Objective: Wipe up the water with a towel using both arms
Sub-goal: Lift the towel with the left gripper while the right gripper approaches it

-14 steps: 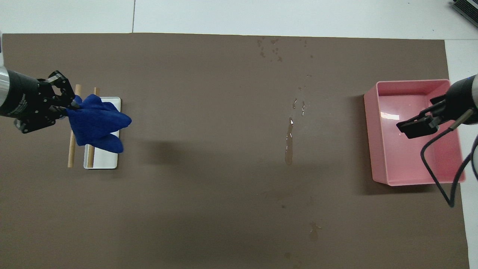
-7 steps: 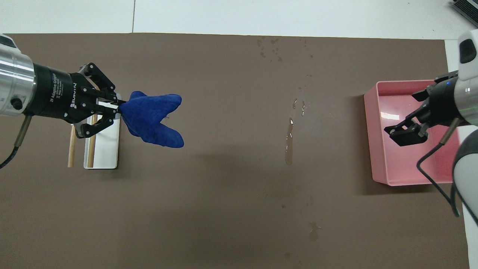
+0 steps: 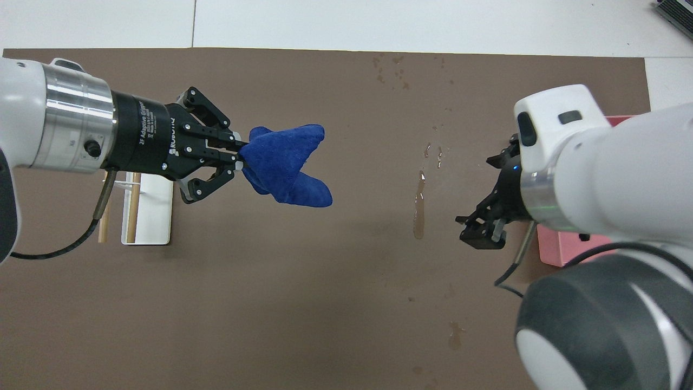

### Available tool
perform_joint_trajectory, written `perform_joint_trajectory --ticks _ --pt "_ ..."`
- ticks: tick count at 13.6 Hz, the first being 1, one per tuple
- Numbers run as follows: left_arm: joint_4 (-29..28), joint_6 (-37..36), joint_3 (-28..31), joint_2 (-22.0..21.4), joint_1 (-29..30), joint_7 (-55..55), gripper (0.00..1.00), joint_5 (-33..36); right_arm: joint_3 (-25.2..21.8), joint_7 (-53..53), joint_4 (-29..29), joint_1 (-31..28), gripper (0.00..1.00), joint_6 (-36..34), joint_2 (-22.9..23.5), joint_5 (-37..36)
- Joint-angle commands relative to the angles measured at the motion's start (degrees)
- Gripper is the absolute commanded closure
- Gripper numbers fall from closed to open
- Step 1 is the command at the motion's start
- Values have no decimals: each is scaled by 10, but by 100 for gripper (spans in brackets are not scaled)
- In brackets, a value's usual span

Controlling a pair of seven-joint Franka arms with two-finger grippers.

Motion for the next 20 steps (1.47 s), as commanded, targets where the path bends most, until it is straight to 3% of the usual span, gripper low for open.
perform_joint_trajectory --ticks 1,5,12,20 --pt "-14 17 -8 -11 -5 -12 100 -13 1 18 -60 27 0 26 -45 14" --pt "-30 18 -11 -19 -37 -14 100 -13 1 55 -93 79 0 72 -65 13" --pt "-60 17 -12 -38 -63 -25 100 -14 3 86 -94 135 0 124 -68 1" --pt "-64 -4 -12 -52 -80 -33 100 -13 4 131 -123 151 0 215 -48 -2"
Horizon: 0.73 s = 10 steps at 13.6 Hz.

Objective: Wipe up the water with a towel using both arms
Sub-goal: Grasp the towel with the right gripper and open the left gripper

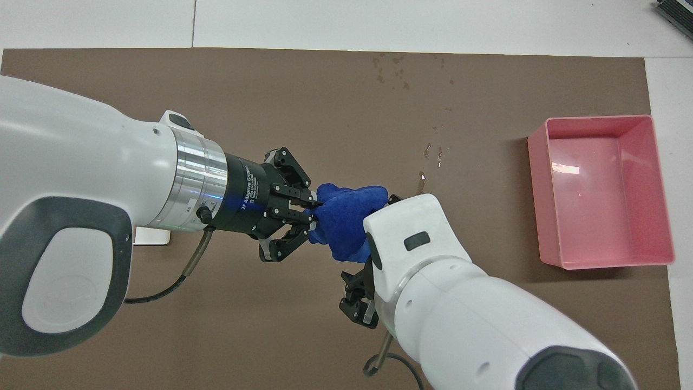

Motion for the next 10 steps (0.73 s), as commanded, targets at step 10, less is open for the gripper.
perform_joint_trajectory --ticks 10 --pt "-41 -31 8 -40 -11 2 100 -10 0 12 -27 -3 28 83 41 -7"
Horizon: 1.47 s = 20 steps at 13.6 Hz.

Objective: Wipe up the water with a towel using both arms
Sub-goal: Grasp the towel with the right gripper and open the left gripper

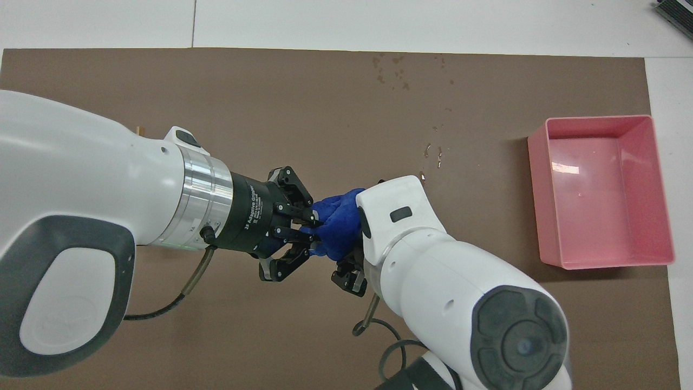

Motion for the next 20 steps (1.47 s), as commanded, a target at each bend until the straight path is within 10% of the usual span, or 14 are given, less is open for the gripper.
perform_joint_trajectory --ticks 1,3,13,14,15,20 --pt "-27 -2 8 -25 -7 2 100 -10 1 11 0 -3 58 1 -1 -5" --pt "-31 -3 8 -26 -6 2 100 -9 1 10 0 -6 100 -5 -1 -5" --pt "-45 0 8 -35 -7 12 99 -5 -1 -44 0 -49 100 -57 -1 -5" --pt "-44 0 9 -34 -6 10 38 -3 -1 -60 -1 -62 100 -67 -1 -5" --pt "-42 0 9 -34 -6 9 0 17 -1 -78 -1 -73 100 -78 -1 -5" --pt "-30 20 8 -25 -4 143 0 164 -1 -129 -2 -115 100 -89 0 -5"
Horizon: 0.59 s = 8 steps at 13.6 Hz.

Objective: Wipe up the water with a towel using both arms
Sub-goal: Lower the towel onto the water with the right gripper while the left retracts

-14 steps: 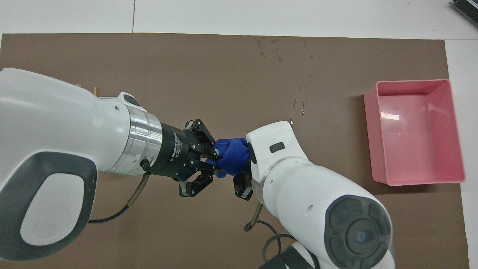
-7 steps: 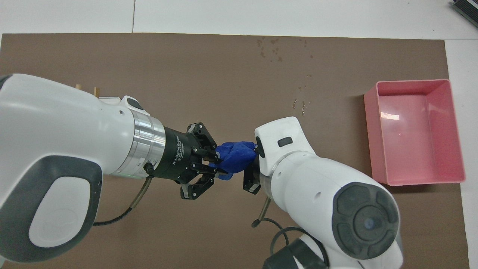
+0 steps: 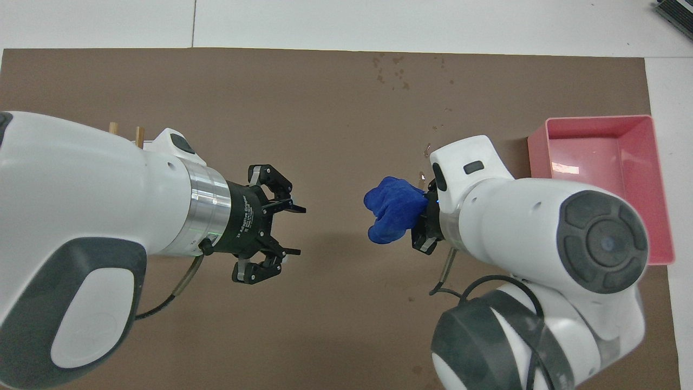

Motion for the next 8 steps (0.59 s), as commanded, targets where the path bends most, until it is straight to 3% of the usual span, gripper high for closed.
perform_joint_trajectory --ticks 1,5,8 --pt "-7 5 7 -8 5 142 0 50 7 -18 -2 -14 100 -3 -3 -4" --pt "-11 8 12 -8 81 414 0 85 7 -22 -3 -34 100 17 24 -31" --pt "-10 6 12 -7 124 630 0 144 7 -44 -3 -39 100 10 73 -102"
